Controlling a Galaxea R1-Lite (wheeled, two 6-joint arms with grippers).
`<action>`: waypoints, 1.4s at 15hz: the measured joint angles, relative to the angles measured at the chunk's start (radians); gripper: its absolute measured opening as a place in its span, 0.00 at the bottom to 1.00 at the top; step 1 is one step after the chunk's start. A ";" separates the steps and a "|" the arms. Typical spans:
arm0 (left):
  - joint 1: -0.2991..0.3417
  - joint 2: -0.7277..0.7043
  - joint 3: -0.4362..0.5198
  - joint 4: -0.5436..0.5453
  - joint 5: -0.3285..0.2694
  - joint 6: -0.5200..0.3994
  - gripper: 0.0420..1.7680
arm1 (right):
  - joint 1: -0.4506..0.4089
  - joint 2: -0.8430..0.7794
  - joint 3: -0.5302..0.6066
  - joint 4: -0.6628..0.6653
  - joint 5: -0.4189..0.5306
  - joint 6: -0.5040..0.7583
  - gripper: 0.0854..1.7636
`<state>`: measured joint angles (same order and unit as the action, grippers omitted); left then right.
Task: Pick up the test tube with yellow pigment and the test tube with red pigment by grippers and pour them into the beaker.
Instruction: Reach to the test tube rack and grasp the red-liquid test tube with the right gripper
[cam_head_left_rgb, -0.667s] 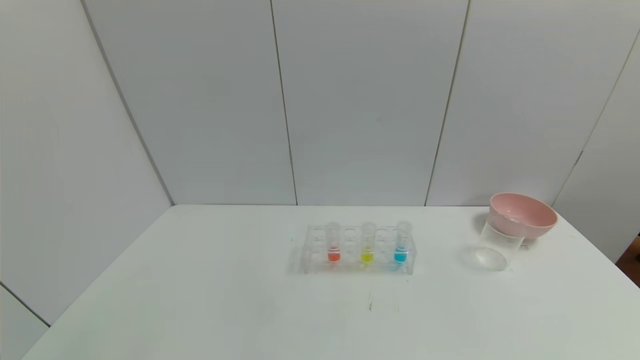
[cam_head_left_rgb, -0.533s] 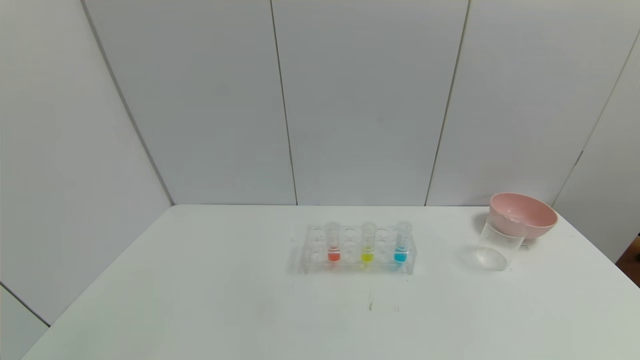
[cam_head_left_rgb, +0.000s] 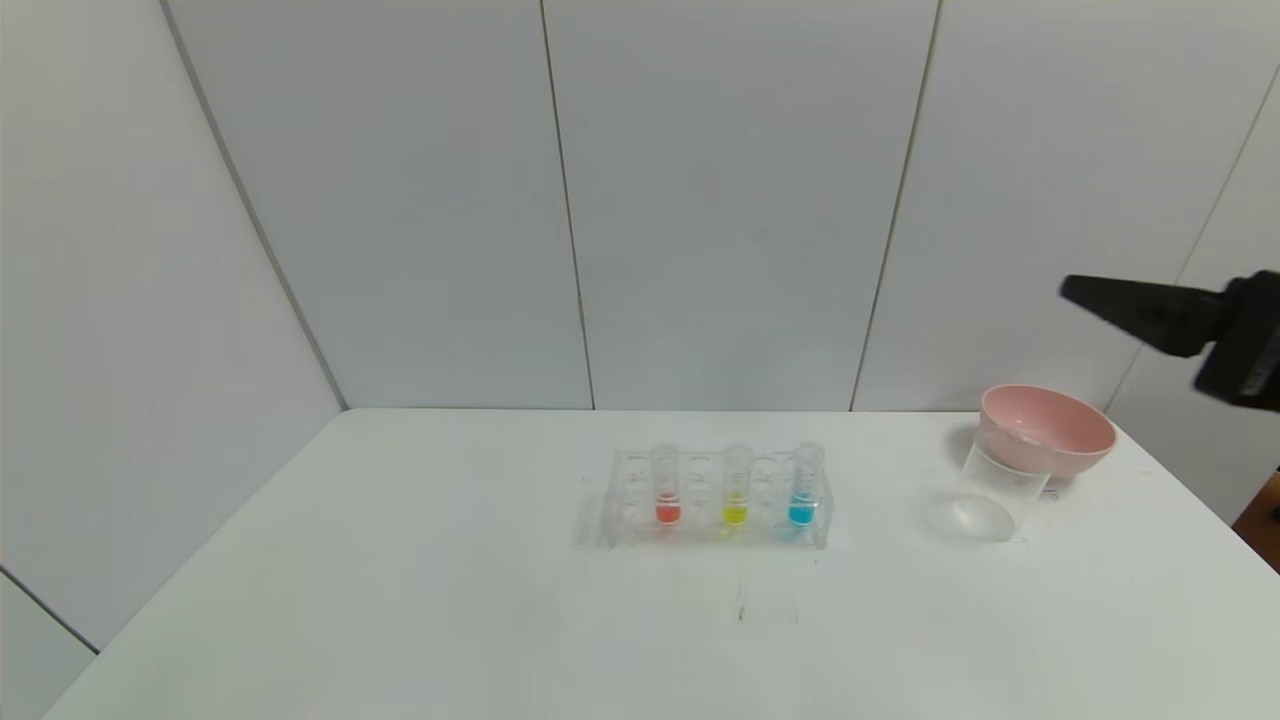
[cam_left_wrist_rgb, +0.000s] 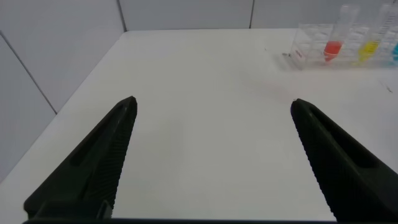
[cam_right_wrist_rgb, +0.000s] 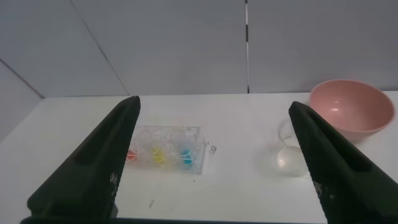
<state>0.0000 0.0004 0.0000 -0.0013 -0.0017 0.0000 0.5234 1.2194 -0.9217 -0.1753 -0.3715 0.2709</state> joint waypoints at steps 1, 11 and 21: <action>0.000 0.000 0.000 0.000 0.000 0.000 1.00 | 0.100 0.059 0.023 -0.081 -0.103 0.008 0.97; 0.000 0.000 0.000 0.000 0.000 0.000 1.00 | 0.529 0.606 0.043 -0.577 -0.550 0.019 0.97; 0.000 0.000 0.000 0.000 0.000 0.000 1.00 | 0.507 1.020 -0.313 -0.608 -0.559 0.000 0.97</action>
<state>0.0000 0.0004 0.0000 -0.0013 -0.0017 0.0000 1.0309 2.2389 -1.2343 -0.7834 -0.9306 0.2709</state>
